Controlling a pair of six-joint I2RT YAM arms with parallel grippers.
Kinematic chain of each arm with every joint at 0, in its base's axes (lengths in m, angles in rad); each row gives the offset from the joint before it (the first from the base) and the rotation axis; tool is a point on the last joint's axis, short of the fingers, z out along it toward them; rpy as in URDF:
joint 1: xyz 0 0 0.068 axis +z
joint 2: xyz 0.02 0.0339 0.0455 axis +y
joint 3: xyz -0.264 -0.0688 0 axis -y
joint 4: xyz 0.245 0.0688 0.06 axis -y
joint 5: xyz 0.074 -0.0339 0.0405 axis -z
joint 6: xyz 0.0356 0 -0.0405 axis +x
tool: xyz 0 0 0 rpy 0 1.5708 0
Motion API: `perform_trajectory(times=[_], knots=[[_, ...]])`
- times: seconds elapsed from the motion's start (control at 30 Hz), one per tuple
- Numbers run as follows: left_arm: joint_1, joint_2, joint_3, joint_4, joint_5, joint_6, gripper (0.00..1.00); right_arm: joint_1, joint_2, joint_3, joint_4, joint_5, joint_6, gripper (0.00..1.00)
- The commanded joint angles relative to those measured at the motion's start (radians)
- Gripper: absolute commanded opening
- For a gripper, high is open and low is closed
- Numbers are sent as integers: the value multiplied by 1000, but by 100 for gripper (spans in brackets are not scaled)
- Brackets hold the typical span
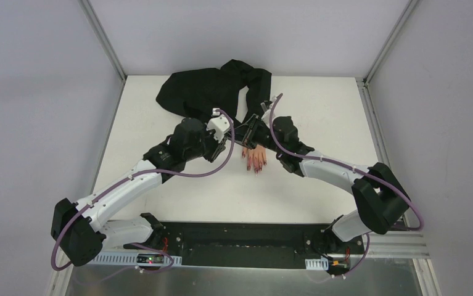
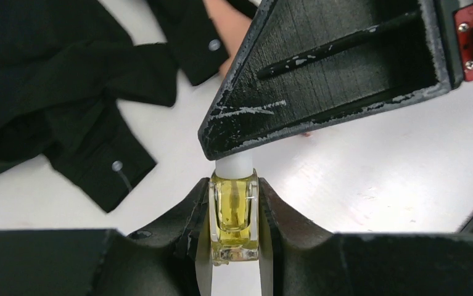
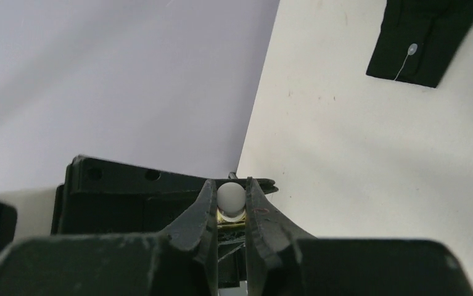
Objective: Paint the nails
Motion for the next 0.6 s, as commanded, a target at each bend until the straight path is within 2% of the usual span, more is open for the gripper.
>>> perform_trajectory(times=[0.0, 0.37, 0.4, 0.47, 0.57], knots=[[-84, 16, 0, 86, -108, 118, 0, 75, 60, 88, -37, 93, 147, 0], [-137, 50, -10, 84, -191, 196, 0, 109, 56, 58, -22, 204, 215, 0], [-136, 48, -10, 84, -191, 196, 0, 110, 45, 50, -19, 213, 214, 2], [-136, 43, -9, 83, -187, 190, 0, 110, 18, 32, -16, 236, 196, 16], [-136, 43, 4, 65, -186, 175, 0, 103, -40, -3, -2, 247, 137, 46]])
